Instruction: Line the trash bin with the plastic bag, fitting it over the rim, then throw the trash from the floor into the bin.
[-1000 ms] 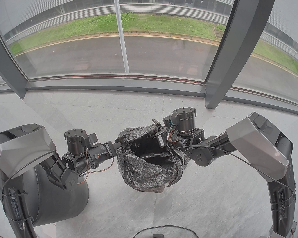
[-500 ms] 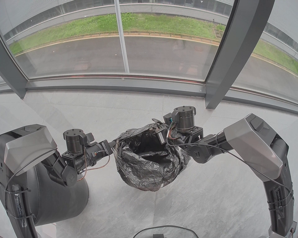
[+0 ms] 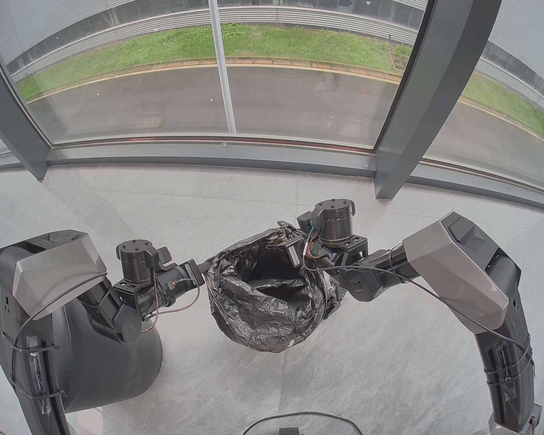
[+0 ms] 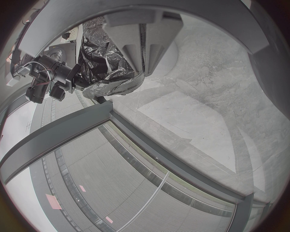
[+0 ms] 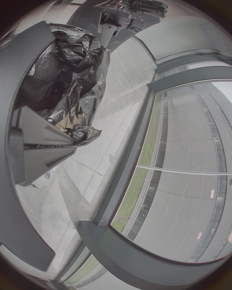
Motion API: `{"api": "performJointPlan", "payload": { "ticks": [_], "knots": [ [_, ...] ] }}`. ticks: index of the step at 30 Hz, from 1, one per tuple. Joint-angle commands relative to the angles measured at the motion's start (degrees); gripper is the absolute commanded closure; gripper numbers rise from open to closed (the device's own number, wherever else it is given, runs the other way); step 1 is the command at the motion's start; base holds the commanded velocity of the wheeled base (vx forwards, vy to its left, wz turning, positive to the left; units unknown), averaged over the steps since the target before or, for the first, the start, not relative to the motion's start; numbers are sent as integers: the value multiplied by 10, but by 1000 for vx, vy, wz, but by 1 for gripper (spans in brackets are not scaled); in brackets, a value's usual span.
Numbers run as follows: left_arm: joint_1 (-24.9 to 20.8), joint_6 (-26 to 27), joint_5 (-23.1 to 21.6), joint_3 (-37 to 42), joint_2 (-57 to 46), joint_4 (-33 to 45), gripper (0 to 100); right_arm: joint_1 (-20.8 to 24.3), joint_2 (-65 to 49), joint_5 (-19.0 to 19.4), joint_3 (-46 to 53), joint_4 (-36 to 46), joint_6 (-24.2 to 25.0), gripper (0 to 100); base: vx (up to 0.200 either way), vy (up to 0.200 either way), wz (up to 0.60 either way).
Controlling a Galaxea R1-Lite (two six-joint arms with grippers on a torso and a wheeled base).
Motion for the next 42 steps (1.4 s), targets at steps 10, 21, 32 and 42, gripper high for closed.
{"api": "performJointPlan", "payload": {
  "ticks": [10, 21, 32, 42],
  "knots": [
    [-1, -1, 1, 7, -2, -1, 100, 1, 2, 0, 1, 0, 1, 100, 0, 0, 0],
    [0, -1, 2, 37, -7, -47, 100, 1, 1, -1, 1, -5, 2, 100, 0, 0, 0],
    [11, -1, -1, 78, -7, -77, 100, 1, 1, -2, 3, -6, 3, 100, 0, 0, 0],
    [8, -2, 0, 77, -15, -61, 100, 1, 0, -2, 3, -6, 3, 100, 0, 0, 0]
  ]
}}
